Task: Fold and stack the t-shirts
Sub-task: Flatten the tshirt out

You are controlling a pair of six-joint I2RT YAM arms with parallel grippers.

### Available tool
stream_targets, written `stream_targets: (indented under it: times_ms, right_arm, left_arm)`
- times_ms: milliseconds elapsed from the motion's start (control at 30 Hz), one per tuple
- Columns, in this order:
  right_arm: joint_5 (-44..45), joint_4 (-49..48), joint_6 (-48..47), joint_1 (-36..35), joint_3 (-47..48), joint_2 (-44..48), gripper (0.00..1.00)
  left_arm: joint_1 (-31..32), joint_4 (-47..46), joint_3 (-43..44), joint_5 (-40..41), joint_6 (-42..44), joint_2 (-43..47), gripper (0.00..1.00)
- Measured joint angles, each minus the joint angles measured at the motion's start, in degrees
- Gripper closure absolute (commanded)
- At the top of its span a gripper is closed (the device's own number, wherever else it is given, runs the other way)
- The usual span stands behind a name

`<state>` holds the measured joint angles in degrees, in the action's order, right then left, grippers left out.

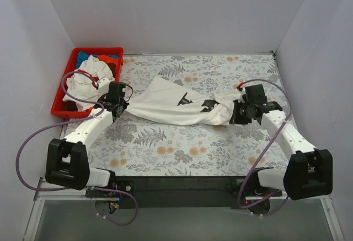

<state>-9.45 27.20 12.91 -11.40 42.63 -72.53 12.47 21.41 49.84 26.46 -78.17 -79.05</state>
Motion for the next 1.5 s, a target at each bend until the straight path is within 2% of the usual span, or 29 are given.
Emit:
stream_targets:
  times_ms: [100,167,200,233,300,333,400,500,667,900,1167,1367,1500]
  right_arm:
    - [1.6,9.9,0.04,0.04,13.97,2.89,0.99]
    - [3.63,13.18,0.0,0.22,23.63,4.35,0.98]
    - [4.94,14.01,0.04,0.52,26.8,5.2,0.94]
    - [6.47,14.67,0.28,1.05,28.59,6.23,0.78]
    - [9.64,16.02,0.98,2.82,28.22,7.78,0.58]
    - [11.1,17.46,1.27,3.76,27.06,8.33,0.43]
    - [13.68,19.47,1.64,5.2,23.96,8.04,0.38]
    - [14.88,20.26,1.79,5.6,18.53,4.15,0.37]
    - [13.16,17.33,1.95,5.62,12.76,0.26,0.43]
    - [9.18,2.54,2.05,8.31,10.43,-6.95,0.52]
    - [6.16,-10.88,4.28,13.44,10.05,-19.23,0.51]
    - [5.03,-14.29,5.33,13.6,19.02,-30.25,0.48]
    - [5.01,-15.08,4.76,13.68,28.79,-37.86,0.34]
  left_arm:
    - [0.0,0.0,-0.24,1.97,0.22,2.32,1.0]
    - [-0.04,-0.09,-0.24,2.95,0.42,2.95,1.0]
    - [-0.13,-0.07,-0.24,3.32,0.48,2.99,1.0]
    - [-0.24,-0.04,-0.24,3.56,0.61,2.97,1.0]
    - [-0.46,0.0,-0.24,3.96,0.79,2.93,1.0]
    - [-0.52,-0.02,-0.24,4.17,0.85,2.93,1.0]
    - [-0.59,0.0,-0.24,4.26,0.87,2.93,1.0]
    - [-0.63,-0.02,-0.24,4.24,0.96,2.91,1.0]
    - [-0.66,-0.02,-0.24,4.2,1.29,2.8,1.0]
    - [-0.68,-0.04,-0.24,4.09,1.38,2.71,1.0]
    - [-0.7,-0.07,-0.24,3.78,1.49,2.47,1.0]
    - [-0.7,-0.13,-0.24,3.37,1.49,1.11,1.0]
    - [-0.7,-0.2,-0.24,2.45,1.4,0.59,1.0]
